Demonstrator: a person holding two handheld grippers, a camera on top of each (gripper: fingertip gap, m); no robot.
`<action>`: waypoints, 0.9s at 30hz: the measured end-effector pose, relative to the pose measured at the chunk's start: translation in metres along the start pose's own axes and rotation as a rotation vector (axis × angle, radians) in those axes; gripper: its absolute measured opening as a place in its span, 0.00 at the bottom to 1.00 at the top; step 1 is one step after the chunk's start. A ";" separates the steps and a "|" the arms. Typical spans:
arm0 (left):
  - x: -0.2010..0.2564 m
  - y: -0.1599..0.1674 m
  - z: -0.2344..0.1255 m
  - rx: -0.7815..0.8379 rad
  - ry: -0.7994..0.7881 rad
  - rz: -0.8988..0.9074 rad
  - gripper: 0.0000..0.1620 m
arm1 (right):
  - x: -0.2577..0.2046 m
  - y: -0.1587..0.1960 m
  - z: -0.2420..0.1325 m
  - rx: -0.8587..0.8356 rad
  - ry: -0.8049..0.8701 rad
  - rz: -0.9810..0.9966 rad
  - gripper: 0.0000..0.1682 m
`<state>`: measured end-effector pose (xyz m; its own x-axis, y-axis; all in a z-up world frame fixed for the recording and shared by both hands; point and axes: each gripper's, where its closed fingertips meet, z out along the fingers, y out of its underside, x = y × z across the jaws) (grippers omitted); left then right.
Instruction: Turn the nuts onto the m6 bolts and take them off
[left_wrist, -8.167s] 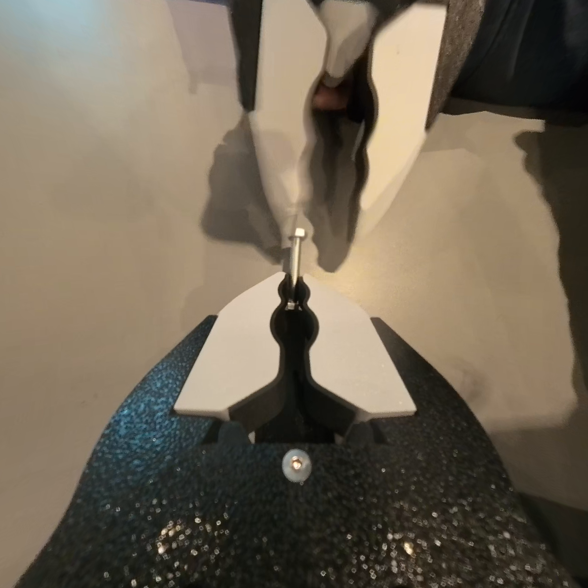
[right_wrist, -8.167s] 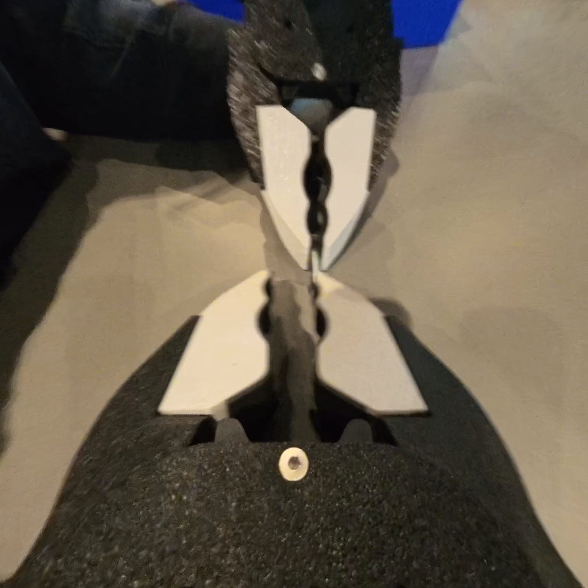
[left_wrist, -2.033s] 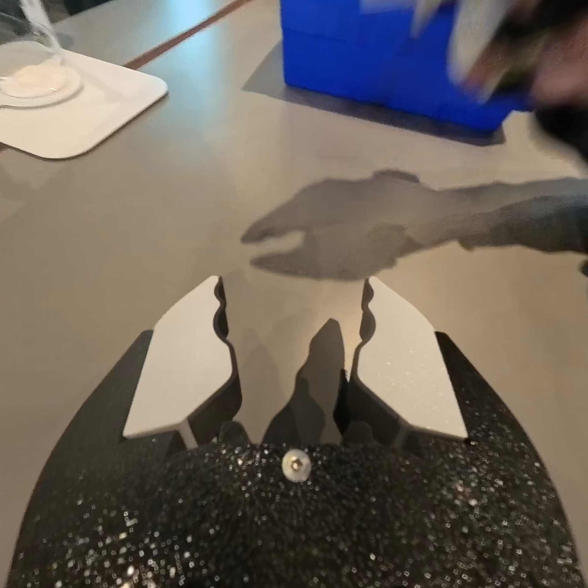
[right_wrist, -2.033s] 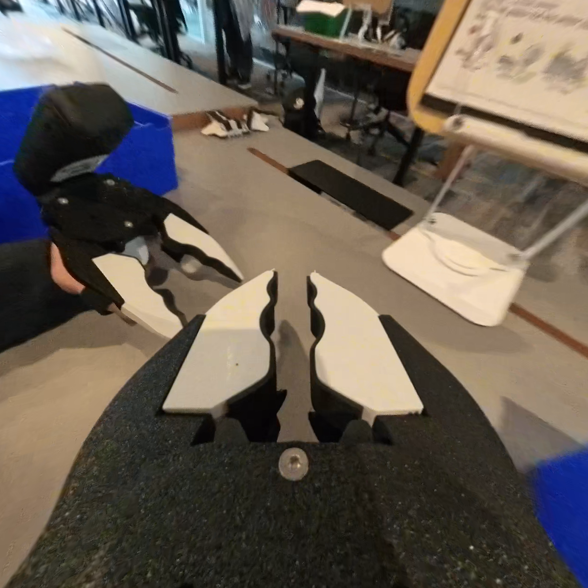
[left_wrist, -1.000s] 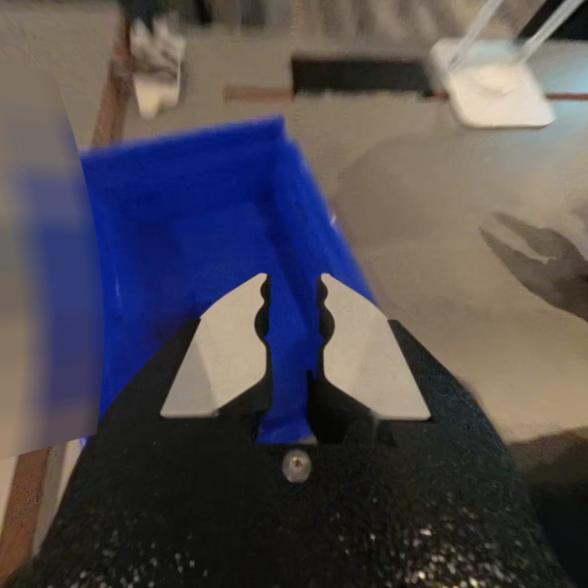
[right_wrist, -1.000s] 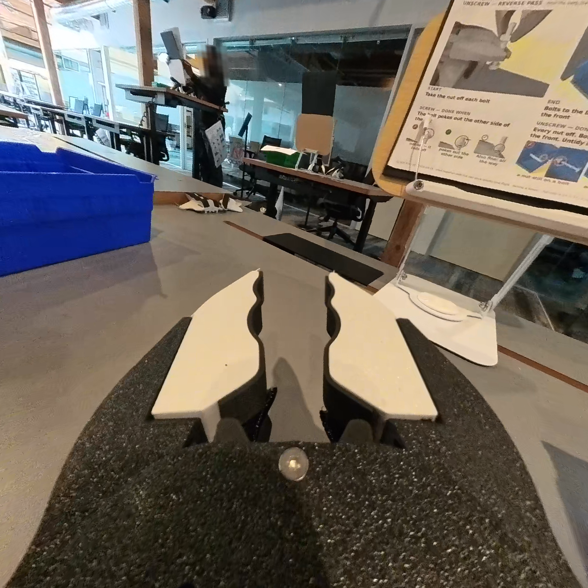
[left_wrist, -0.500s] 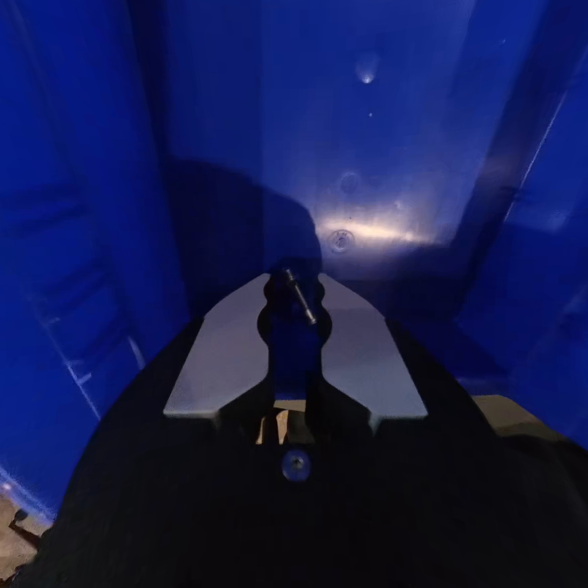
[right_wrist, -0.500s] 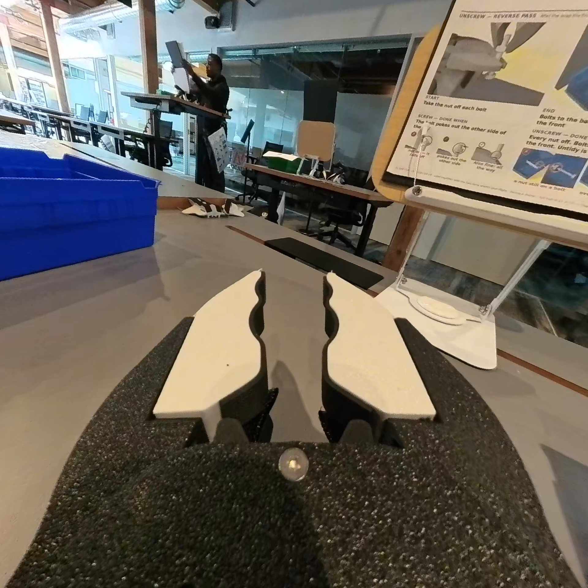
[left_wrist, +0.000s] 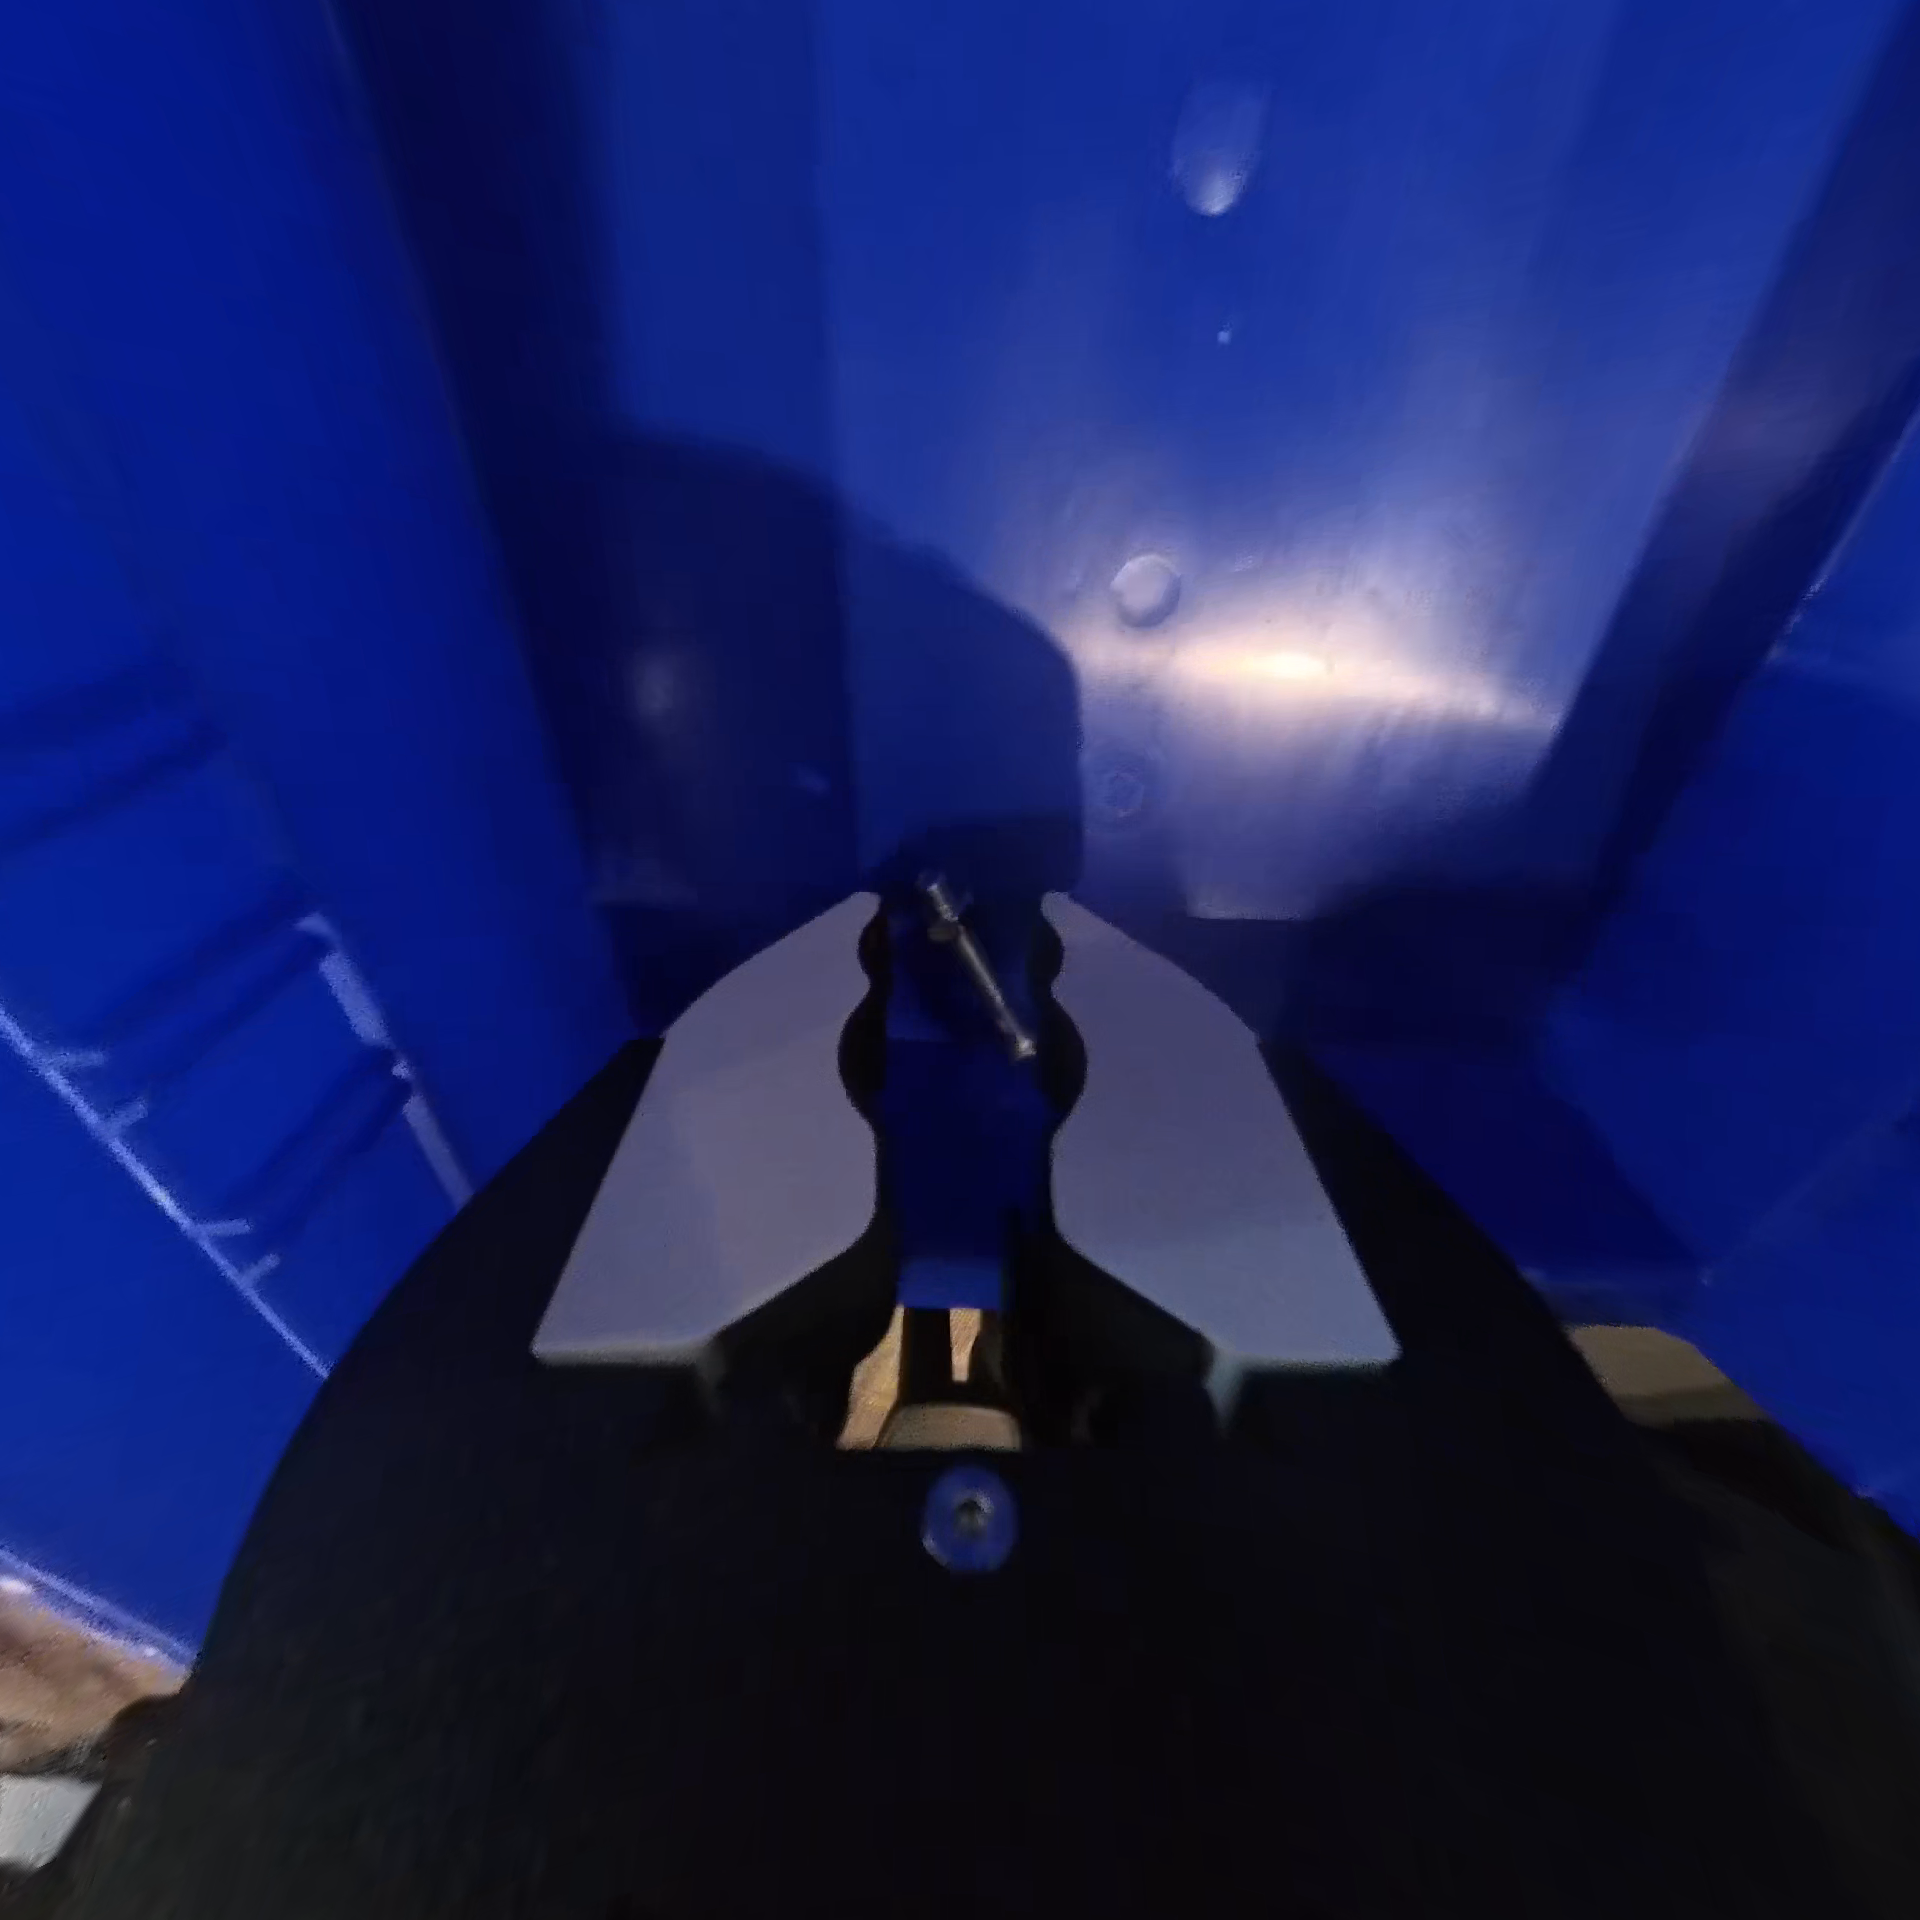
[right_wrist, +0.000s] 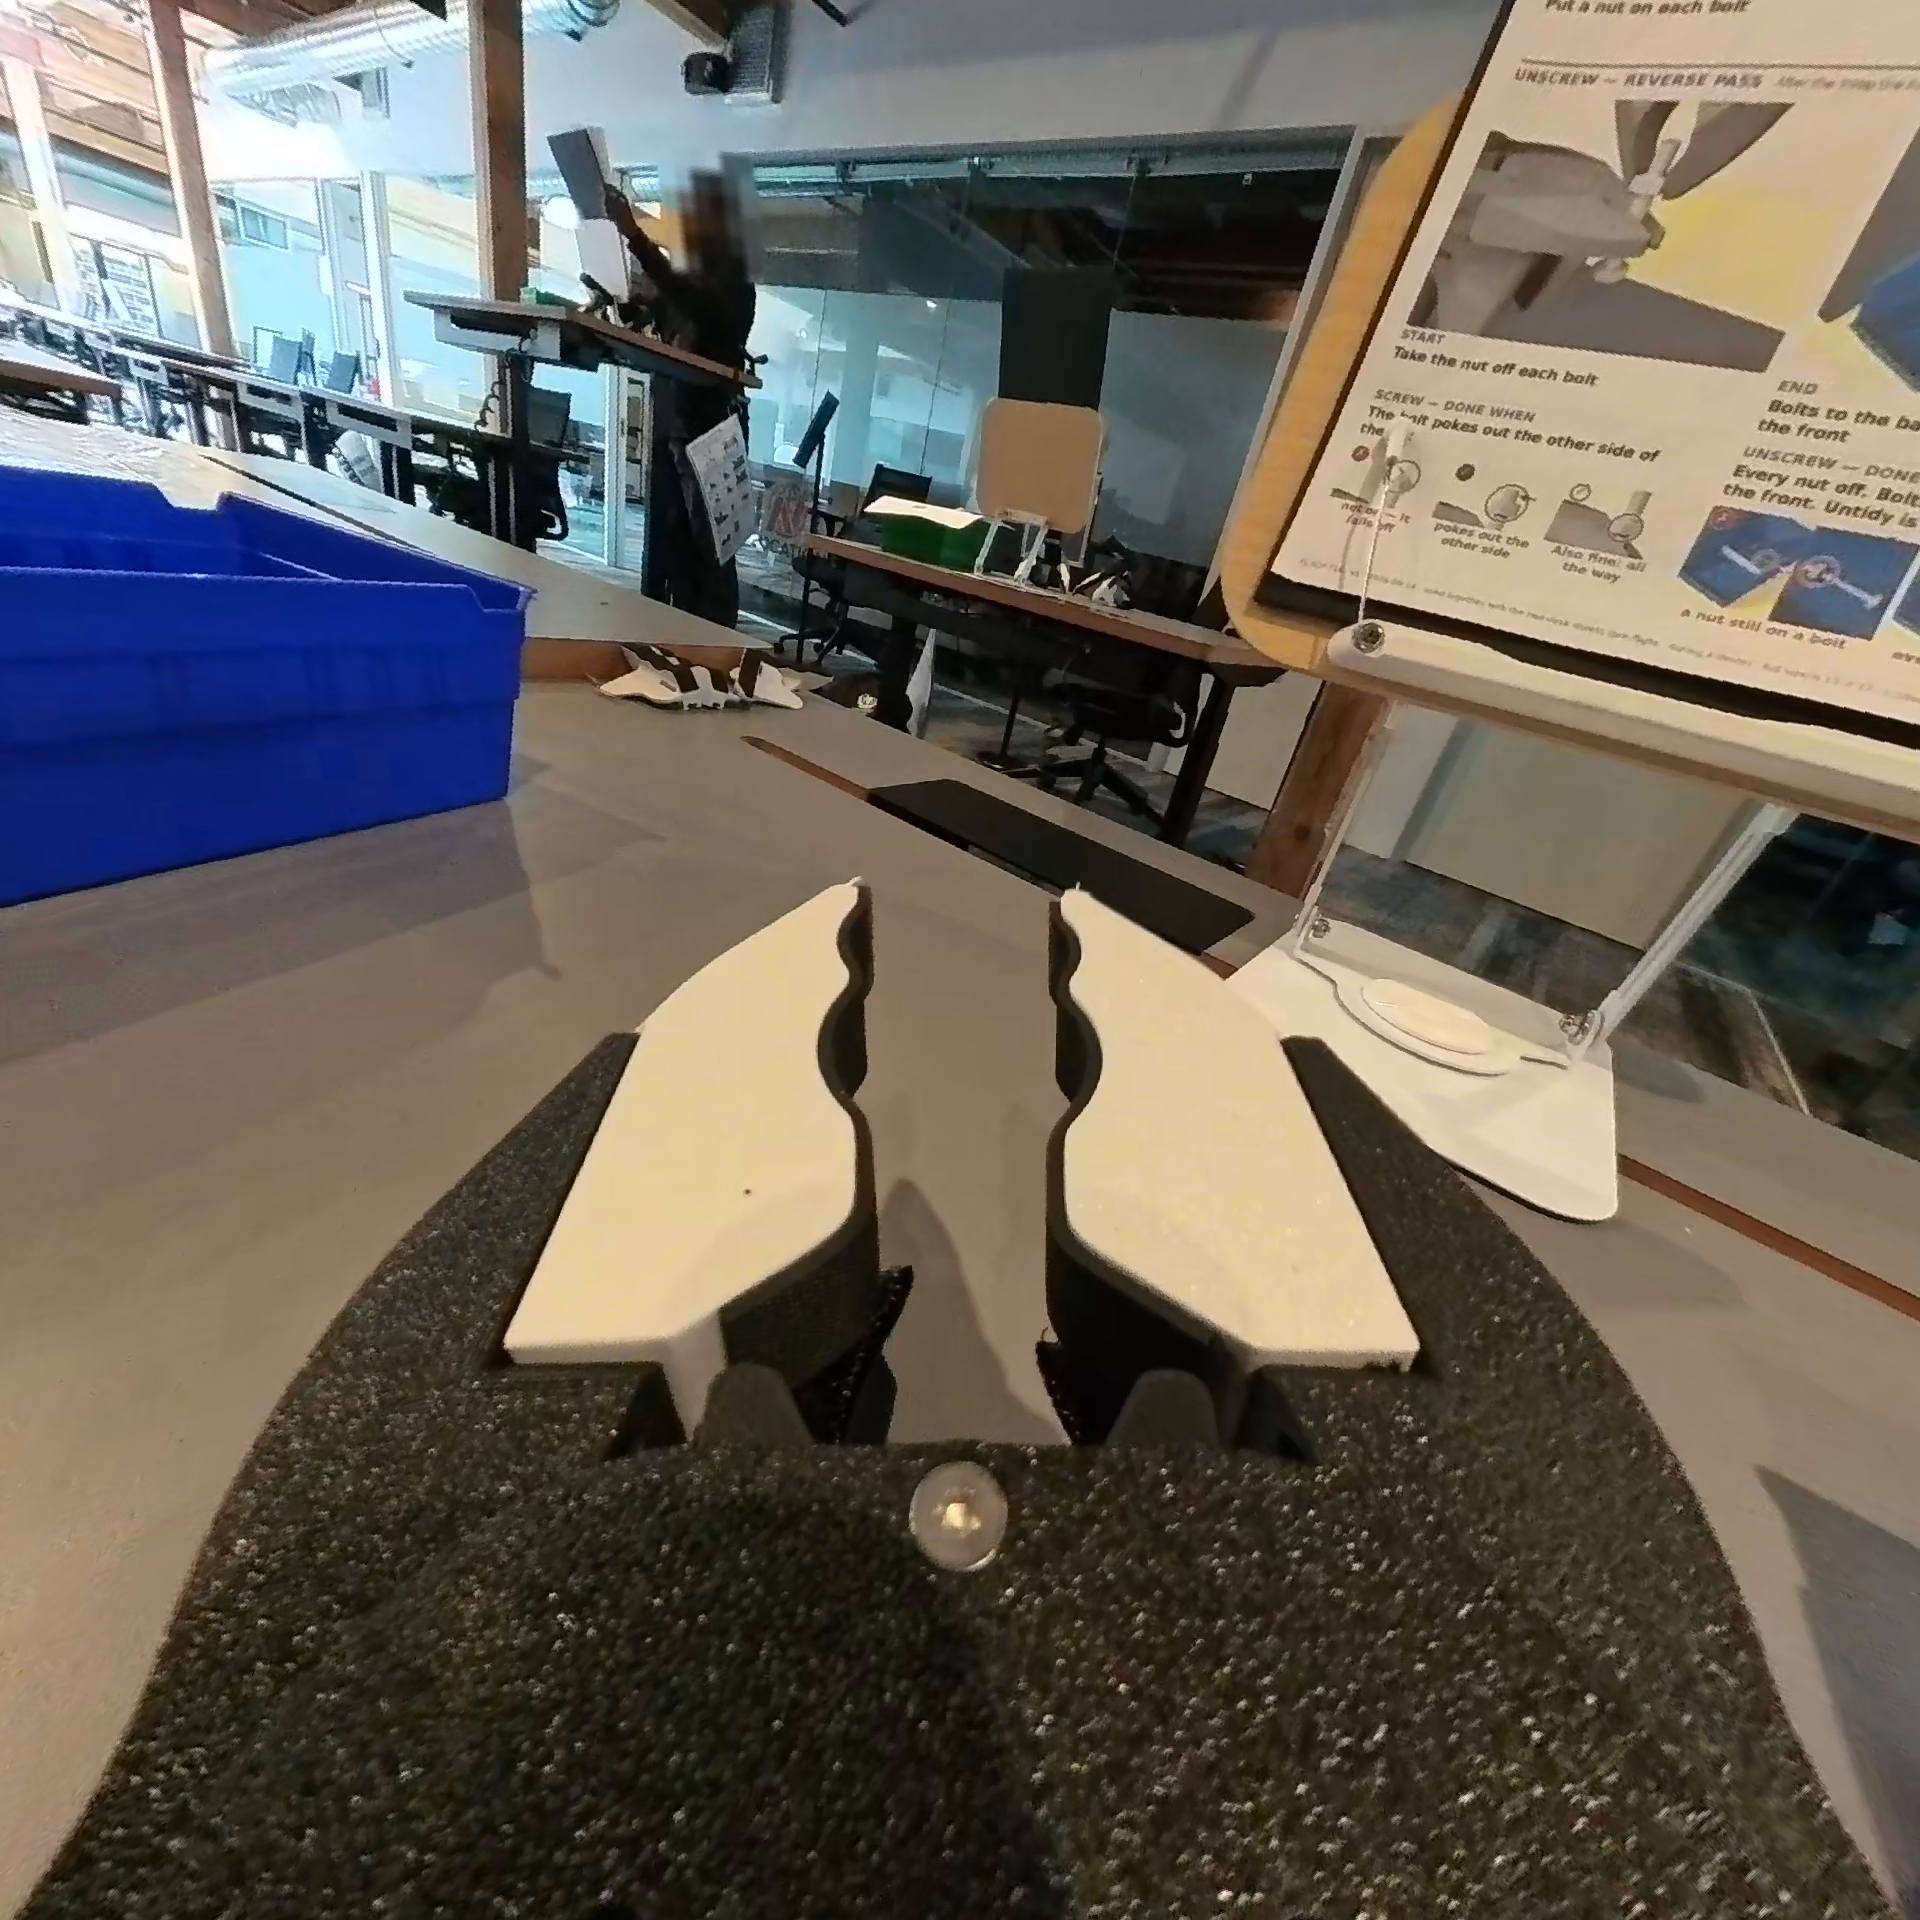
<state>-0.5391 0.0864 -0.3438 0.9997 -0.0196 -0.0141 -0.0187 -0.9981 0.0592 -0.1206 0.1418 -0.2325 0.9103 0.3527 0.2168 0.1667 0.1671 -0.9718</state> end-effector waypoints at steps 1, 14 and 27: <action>0.001 0.000 0.000 -0.006 -0.001 0.011 0.13 | 0.000 0.000 0.000 0.002 0.000 -0.002 0.19; 0.015 -0.036 -0.066 0.402 -0.056 0.187 0.07 | 0.000 -0.002 0.000 0.012 0.010 -0.015 0.17; 0.257 -0.033 -0.097 0.413 0.255 1.067 0.06 | 0.007 -0.003 -0.001 0.021 0.036 -0.014 0.16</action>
<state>-0.2806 0.1196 -0.2529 0.4470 -0.8931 0.0503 -0.8066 -0.4268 -0.4089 -0.1142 0.1434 -0.2277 0.9209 0.3171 0.2268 0.1723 0.1909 -0.9664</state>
